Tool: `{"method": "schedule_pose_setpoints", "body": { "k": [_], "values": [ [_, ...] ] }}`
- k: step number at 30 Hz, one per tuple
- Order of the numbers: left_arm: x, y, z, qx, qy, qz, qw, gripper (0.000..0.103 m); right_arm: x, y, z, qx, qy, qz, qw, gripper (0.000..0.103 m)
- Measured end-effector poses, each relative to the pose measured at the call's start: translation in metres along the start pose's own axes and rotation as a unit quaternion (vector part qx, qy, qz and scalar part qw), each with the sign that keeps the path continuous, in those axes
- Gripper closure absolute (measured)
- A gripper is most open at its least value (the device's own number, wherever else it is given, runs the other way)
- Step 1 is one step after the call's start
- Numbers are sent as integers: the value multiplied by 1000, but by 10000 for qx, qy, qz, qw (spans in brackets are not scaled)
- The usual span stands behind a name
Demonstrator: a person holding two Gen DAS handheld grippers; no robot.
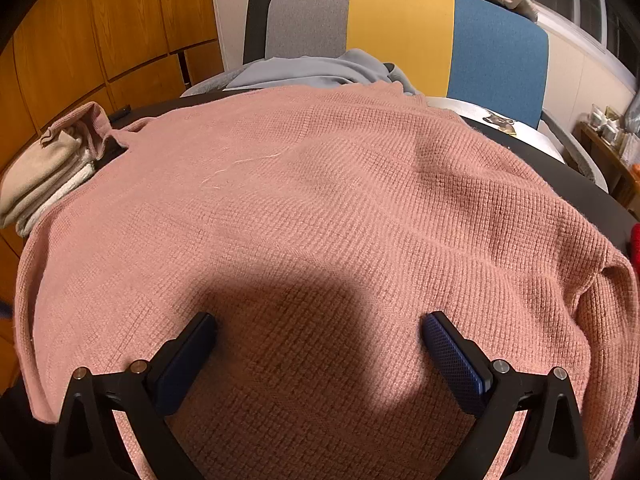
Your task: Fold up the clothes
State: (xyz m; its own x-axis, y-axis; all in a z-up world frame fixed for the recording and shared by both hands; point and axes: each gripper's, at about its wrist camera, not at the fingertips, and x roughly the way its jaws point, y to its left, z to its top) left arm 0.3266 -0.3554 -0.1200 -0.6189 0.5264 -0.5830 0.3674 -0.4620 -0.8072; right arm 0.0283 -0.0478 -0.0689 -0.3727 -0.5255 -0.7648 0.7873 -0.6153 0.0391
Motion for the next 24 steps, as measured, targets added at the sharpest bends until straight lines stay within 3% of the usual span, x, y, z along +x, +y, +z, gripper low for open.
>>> {"method": "schedule_pose_setpoints", "body": {
  "k": [5,10,13,14,16,18,21,24],
  "values": [
    [-6,17,4,-592,-630,384,9955,53,-1,-2,6,130,201,84,9997,0],
    [-7,37,15,-1378,-1204,-458,9820,49,-24,0,15,540,-252,539,9968,0],
    [0,39,16,-1486,-1283,-1073,9746,63,0,13,13,187,382,143,9990,0],
    [1,38,14,-1451,-1311,-1176,9736,80,-3,18,14,76,320,152,9993,0],
    [2,34,11,-1288,-1353,-1161,9755,97,-11,27,15,-74,175,213,9996,0],
    [-5,36,7,-1229,-1452,-1084,9757,99,-19,29,14,8,18,387,9992,0],
    [-24,42,-1,-1266,-1681,-928,9732,100,2,32,4,-132,341,187,9992,0],
    [-50,54,-5,-1332,-1802,-417,9737,103,-2,33,1,-72,197,269,9994,0]
  ]
}}
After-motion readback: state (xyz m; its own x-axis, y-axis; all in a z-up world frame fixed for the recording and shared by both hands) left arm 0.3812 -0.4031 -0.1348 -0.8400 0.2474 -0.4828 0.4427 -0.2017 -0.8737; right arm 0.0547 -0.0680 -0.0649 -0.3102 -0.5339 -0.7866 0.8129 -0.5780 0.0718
